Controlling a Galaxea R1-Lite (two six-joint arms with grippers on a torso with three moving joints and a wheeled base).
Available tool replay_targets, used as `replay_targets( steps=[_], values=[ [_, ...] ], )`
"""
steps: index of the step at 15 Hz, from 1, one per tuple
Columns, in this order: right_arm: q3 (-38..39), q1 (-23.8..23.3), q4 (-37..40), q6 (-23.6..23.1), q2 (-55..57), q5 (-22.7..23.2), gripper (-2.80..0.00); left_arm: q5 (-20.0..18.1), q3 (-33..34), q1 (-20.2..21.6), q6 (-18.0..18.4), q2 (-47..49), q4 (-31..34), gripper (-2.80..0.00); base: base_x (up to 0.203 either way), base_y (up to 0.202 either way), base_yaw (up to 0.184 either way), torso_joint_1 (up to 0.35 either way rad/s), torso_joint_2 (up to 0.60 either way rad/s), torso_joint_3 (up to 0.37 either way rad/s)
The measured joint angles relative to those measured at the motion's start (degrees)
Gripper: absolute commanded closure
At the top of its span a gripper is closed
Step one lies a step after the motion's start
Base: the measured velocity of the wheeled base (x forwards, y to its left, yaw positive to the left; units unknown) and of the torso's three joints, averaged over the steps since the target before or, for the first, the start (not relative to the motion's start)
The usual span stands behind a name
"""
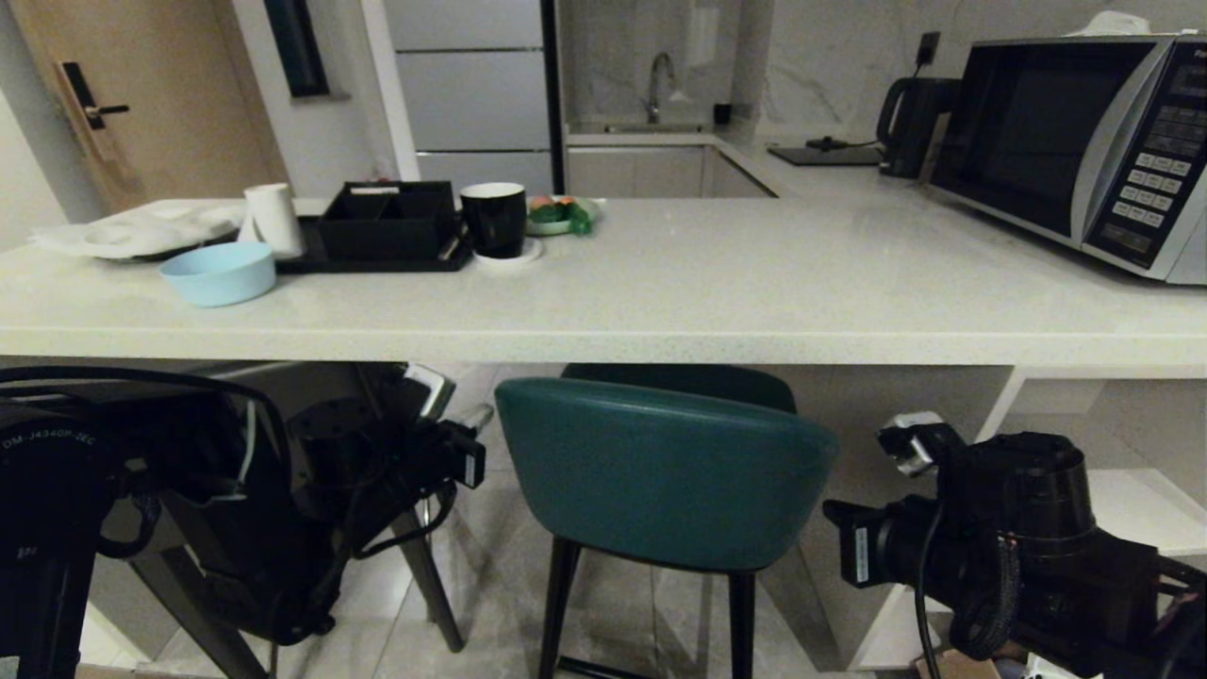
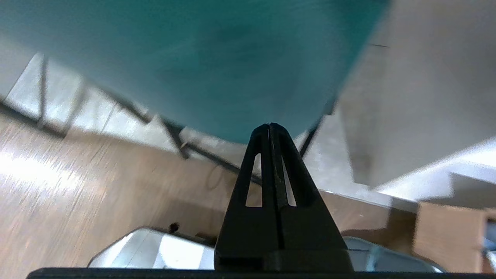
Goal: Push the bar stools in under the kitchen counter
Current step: Pull the blue chair out from under the dining table
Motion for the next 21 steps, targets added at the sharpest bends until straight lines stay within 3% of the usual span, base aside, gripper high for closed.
replay_targets(
  steps=[5,9,13,16,21],
  values=[
    [-2.2,-5.1,-0.2,-0.2,-0.4,0.3,0.00,4.1,-10.5,3.0,1.2,4.1,0.0,0.00,0.000,0.000,0.000,0.000,0.00,0.000],
    [-4.8,-5.5,-0.5,-0.3,2.8,0.3,0.00,5.4,-16.9,0.2,1.3,6.7,4.6,0.00,0.000,0.000,0.000,0.000,0.00,0.000],
    [-6.4,-5.5,-1.4,-0.2,6.7,-0.2,0.00,5.6,-19.1,-2.9,1.4,7.4,6.2,0.00,0.000,0.000,0.000,0.000,0.00,0.000],
    [-8.3,-7.7,-2.4,-0.3,9.7,-0.3,0.00,5.1,-17.0,-5.6,2.0,7.0,6.2,0.00,0.000,0.000,0.000,0.000,0.00,0.000],
    [-8.8,-15.4,-7.0,-0.3,13.4,0.7,0.00,4.8,-7.2,-8.6,3.3,3.8,1.9,0.00,0.000,0.000,0.000,0.000,0.00,0.000]
  ],
)
